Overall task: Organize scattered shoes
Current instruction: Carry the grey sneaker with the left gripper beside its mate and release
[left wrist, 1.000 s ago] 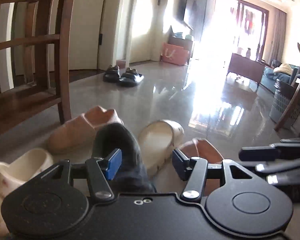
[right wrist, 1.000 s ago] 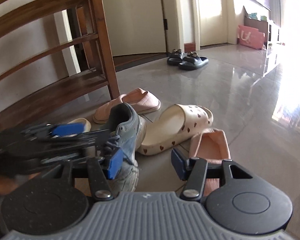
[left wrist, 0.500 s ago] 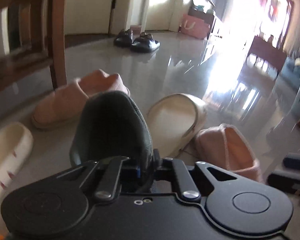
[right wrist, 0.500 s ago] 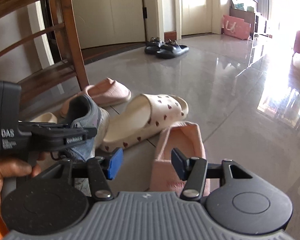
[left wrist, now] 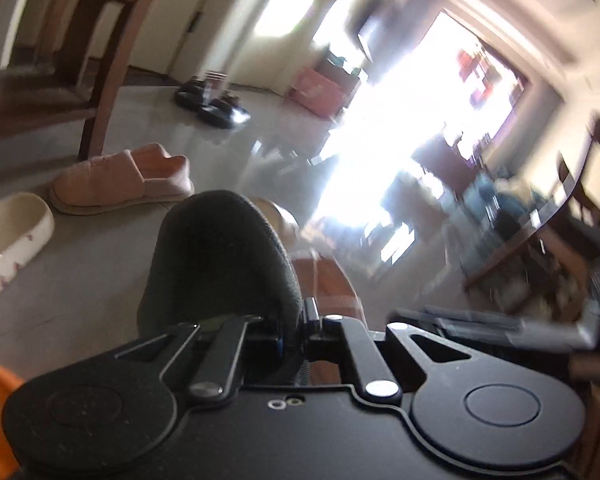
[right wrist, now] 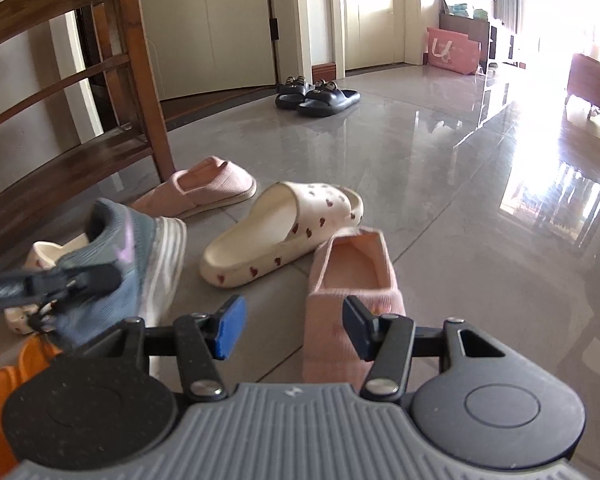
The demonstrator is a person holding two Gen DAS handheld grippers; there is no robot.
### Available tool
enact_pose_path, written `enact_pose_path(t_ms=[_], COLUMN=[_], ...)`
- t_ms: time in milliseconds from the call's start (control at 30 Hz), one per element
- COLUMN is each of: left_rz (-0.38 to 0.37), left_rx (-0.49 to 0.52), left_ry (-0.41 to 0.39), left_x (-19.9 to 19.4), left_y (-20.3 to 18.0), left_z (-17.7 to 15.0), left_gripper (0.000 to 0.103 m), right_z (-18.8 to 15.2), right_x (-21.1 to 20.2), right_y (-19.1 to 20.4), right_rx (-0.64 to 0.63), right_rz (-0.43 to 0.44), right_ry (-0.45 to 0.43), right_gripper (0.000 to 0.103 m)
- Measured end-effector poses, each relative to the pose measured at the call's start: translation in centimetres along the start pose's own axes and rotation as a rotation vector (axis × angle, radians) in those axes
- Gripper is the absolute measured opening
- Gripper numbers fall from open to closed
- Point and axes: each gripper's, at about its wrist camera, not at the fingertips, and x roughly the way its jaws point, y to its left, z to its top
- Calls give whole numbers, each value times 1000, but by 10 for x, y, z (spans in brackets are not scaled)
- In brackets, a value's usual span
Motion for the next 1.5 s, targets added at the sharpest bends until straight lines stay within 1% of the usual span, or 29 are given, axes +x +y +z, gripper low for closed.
enact_pose_path(t_ms=[67, 133, 200, 300, 333, 367, 400, 433, 467, 533, 700, 800, 967, 1100, 1200, 1333, 1400, 1433, 1500], left_rz=[-8, -15, -23, -3, 21, 60, 74, 125, 146, 174, 208, 214, 219, 219, 220, 218, 209, 202, 208], left_rx=[61, 100, 130, 113, 91, 28, 20, -12, -22, 11, 54, 79, 86, 71, 59, 14, -43, -92, -142], left_ry=[65, 109, 185, 255, 274, 289, 288, 280, 276, 280, 291, 289, 300, 312, 318, 320, 327, 330, 329], left_x=[-21, -32, -52, -64, -67, -69, -69, -69, -68, -62, -49, -43, -34, -27, -18, -12, -8, -4, 0], left_y=[-11, -18, -29, -39, -42, -44, -45, -50, -54, -62, -69, -74, -78, -78, -80, -81, -80, -80, -81], left_z=[-12, -20, -44, -75, -88, -106, -109, -123, -131, -142, -153, -158, -167, -171, -173, -172, -170, -169, -168], left_gripper=[5, 5, 5, 6, 6, 5, 6, 6, 6, 6, 6, 6, 6, 8, 9, 9, 10, 10, 9], right_z=[-7, -20, -32, -50, -56, -63, -67, -76, -82, -92, -113, -125, -131, -137, -144, -152, -156, -158, -162], right_x=[-11, -30, -43, -59, -64, -70, -73, -80, -84, -92, -109, -118, -123, -127, -131, -135, -138, -140, -146], right_y=[7, 19, 27, 39, 43, 47, 49, 52, 54, 58, 58, 56, 53, 51, 45, 33, 26, 23, 15], right_rx=[-4, -15, -19, -53, -62, -62, -59, -53, -68, -98, -120, -126, -116, -118, -111, -68, -51, -43, -23], right_rz=[4, 17, 45, 62, 63, 69, 75, 88, 85, 78, 56, 31, 13, 15, 0, -29, -52, -61, -77], right_ry=[11, 30, 54, 80, 86, 100, 108, 132, 144, 166, 198, 221, 225, 245, 261, 282, 291, 294, 294], right_gripper=[58, 58, 58, 58, 58, 58, 58, 58, 58, 58, 58, 58, 58, 58, 58, 58, 58, 58, 58])
